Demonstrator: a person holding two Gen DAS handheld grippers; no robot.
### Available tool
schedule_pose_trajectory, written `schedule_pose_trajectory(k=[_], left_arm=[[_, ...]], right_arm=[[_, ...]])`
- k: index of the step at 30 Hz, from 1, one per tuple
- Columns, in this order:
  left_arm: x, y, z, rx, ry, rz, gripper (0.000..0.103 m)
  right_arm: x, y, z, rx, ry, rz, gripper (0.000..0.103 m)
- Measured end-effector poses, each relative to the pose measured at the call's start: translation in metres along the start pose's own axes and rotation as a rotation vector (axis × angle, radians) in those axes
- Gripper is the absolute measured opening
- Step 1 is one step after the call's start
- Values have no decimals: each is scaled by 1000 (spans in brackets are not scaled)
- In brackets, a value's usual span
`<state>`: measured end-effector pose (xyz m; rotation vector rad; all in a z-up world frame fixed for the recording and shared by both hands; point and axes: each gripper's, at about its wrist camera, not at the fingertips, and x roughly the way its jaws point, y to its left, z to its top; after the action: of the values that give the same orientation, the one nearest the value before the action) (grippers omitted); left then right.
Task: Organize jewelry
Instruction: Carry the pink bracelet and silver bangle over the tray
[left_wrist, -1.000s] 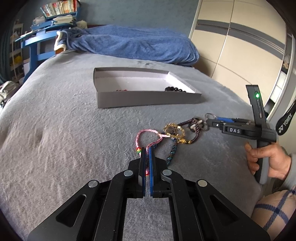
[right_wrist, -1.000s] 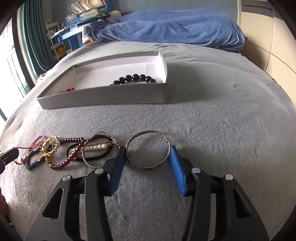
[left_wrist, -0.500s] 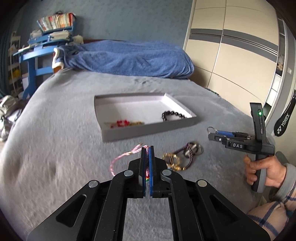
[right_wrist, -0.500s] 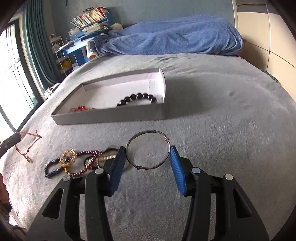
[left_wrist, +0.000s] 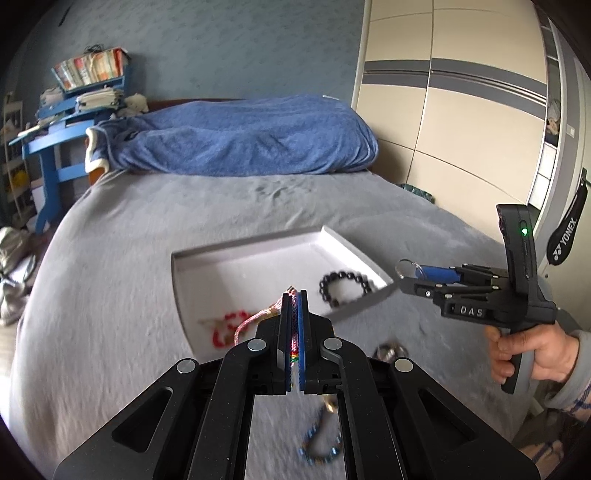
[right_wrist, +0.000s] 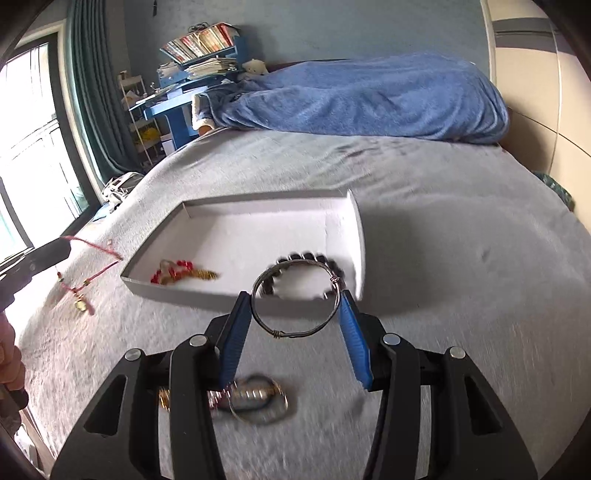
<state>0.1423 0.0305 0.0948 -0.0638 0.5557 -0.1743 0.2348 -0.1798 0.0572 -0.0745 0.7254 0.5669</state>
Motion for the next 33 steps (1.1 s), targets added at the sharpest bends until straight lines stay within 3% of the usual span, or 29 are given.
schedule_pose_trajectory(k=[16, 26, 33], left_arm=[[102, 36, 48, 48, 60, 79, 3], [163, 45, 41, 78, 173, 131, 3], [180, 37, 24, 79, 227, 128, 3]], right_arm=[[97, 18, 65, -68, 82, 13, 48], [155, 8, 74, -84, 194, -47, 48], [172, 1, 63, -107, 256, -79, 49]])
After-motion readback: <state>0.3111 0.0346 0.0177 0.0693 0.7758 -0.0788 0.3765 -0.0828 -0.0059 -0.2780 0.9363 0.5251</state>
